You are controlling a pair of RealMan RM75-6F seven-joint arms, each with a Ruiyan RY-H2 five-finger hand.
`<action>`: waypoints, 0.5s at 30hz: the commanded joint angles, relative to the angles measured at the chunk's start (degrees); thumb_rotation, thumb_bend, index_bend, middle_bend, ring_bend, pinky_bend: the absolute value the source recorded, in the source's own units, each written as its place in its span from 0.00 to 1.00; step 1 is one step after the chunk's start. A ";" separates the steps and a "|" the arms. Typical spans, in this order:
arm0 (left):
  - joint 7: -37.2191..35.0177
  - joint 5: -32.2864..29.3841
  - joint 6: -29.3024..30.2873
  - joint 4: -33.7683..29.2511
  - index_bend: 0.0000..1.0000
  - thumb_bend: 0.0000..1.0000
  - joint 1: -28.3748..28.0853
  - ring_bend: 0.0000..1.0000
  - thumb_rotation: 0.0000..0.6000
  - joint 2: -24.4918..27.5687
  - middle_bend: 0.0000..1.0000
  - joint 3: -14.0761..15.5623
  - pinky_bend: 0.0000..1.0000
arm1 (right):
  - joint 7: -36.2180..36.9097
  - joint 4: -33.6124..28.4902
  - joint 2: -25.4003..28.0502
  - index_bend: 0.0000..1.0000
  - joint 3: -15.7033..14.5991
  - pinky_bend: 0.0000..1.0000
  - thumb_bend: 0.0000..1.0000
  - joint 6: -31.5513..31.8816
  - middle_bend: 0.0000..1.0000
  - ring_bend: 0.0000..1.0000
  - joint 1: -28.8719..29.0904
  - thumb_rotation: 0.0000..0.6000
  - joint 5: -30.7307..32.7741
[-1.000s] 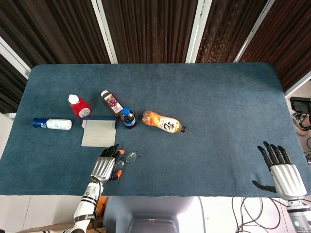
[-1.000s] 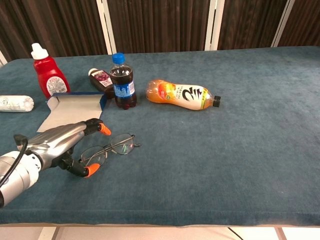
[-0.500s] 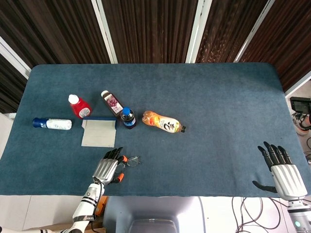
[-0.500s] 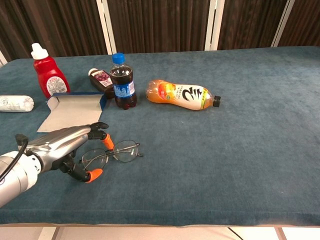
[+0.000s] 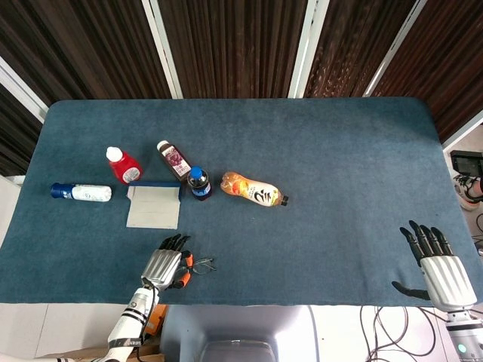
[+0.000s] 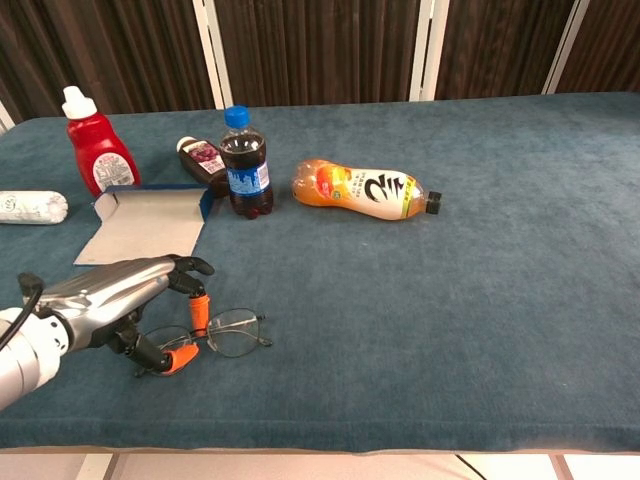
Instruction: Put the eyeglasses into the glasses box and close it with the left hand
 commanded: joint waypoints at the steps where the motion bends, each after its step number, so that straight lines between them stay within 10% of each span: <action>1: -0.40 0.19 0.29 0.42 0.55 0.35 0.00 0.00 1.00 -0.24 0.10 0.17 0.10 | 0.00 -0.02 0.02 0.00 -0.01 0.00 0.03 -0.12 0.00 0.00 0.01 1.00 -0.05; 15: -1.69 0.42 1.07 1.53 0.62 0.49 -0.24 0.00 1.00 -0.51 0.12 0.38 0.10 | -0.45 -0.15 -0.02 0.00 0.13 0.00 0.03 -0.55 0.00 0.00 0.01 1.00 -0.05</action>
